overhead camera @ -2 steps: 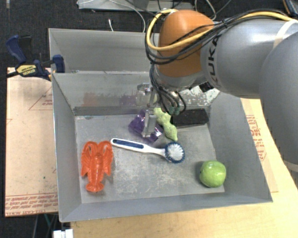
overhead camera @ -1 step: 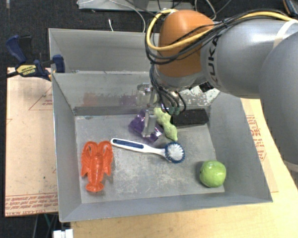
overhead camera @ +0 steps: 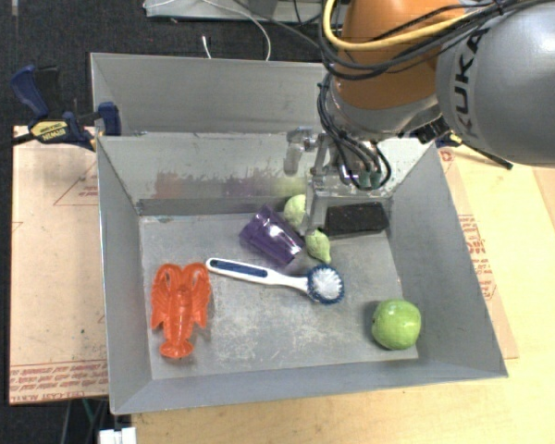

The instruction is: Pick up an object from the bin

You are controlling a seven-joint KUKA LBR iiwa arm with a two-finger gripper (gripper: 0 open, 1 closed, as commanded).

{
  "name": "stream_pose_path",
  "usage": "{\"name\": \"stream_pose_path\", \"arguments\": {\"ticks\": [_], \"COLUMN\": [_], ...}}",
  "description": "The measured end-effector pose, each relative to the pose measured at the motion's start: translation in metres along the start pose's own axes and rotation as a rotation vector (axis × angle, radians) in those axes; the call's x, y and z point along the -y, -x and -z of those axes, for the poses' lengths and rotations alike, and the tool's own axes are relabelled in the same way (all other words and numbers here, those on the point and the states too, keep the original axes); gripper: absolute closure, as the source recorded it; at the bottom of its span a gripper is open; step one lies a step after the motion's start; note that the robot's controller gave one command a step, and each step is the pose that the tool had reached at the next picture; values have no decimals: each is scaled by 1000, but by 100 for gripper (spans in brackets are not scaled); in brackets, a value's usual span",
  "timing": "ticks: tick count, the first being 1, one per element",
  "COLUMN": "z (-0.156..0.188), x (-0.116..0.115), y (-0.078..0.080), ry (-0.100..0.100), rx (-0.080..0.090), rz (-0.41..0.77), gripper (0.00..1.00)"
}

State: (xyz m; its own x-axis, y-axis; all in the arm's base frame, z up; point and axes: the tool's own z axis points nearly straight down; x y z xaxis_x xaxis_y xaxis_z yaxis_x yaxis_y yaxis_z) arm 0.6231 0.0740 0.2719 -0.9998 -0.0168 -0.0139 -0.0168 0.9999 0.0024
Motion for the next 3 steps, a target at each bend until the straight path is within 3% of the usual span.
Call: {"name": "stream_pose_path", "arguments": {"ticks": [1,2,3], "z": [-118,-55,-148], "x": [10,9,8], "y": [4,-13,31], "ry": [-1,1,0], "rx": [-24,11,-21], "rz": [-52,43,-84], "gripper": [0,0,0]}}
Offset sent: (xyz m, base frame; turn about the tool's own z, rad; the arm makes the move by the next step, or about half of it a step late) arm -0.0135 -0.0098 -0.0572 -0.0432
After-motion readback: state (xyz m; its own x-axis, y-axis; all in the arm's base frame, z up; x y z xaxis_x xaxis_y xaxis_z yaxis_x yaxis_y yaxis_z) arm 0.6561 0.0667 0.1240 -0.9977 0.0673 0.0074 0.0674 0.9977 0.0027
